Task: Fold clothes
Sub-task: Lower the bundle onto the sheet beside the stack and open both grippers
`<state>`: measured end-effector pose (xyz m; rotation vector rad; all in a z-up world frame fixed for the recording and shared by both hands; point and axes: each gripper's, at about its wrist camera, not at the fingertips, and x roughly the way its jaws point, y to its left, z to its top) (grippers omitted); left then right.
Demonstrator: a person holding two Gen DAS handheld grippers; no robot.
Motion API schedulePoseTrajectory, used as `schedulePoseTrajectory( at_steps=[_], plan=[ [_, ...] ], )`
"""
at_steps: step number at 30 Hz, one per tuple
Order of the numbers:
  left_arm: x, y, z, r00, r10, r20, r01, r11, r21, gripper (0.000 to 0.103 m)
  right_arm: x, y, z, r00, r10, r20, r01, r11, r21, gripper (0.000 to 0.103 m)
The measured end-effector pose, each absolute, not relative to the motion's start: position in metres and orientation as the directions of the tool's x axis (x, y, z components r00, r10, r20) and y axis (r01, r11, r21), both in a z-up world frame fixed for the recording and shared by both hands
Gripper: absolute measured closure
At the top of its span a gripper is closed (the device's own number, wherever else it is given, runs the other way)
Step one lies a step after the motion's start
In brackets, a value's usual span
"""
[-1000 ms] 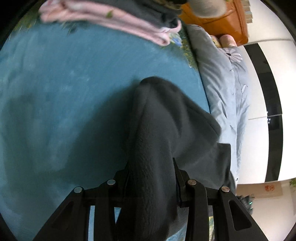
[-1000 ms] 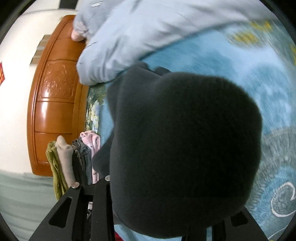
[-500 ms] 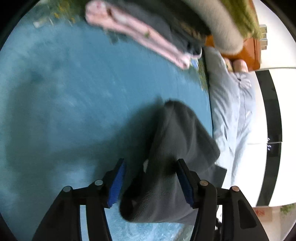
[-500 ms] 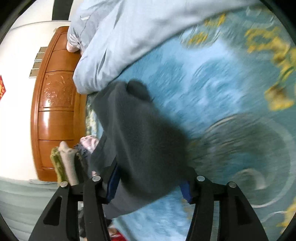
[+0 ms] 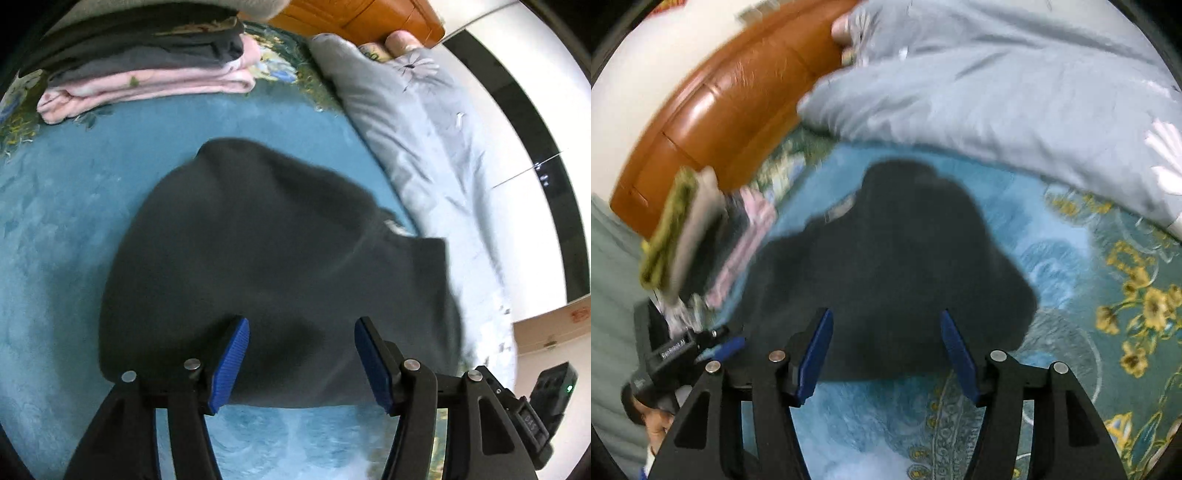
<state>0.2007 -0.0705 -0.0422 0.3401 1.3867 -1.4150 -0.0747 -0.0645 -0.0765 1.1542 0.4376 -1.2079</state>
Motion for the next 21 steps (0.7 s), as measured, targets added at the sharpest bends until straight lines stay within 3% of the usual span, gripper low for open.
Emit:
schedulePoseTrajectory(
  at_steps=[6, 11, 18, 21],
  plan=[
    [0.2, -0.069, -0.046, -0.371, -0.457, -0.808, 0.812, 0.262, -0.521, 0.039, -0.089, -0.068, -0.097, 0.285, -0.451, -0.846, 0.886, -0.213, 0.412, 0.041],
    [0.168, -0.048, -0.031, -0.386, -0.475, -0.79, 0.835, 0.184, -0.519, 0.038, -0.084, -0.039, -0.091, 0.308, -0.457, -0.834, 0.894, -0.16, 0.418, 0.041],
    [0.082, 0.001, -0.029, -0.32, -0.439, -0.84, 0.9, 0.135, -0.414, 0.021, -0.075, 0.023, -0.101, 0.251, -0.425, -0.87, 0.938, -0.116, 0.327, 0.04],
    [0.051, 0.012, -0.039, -0.252, -0.409, -0.877, 0.936, 0.127, -0.328, 0.018, -0.067, 0.039, -0.108, 0.21, -0.411, -0.887, 0.968, -0.043, 0.249, 0.04]
  ],
)
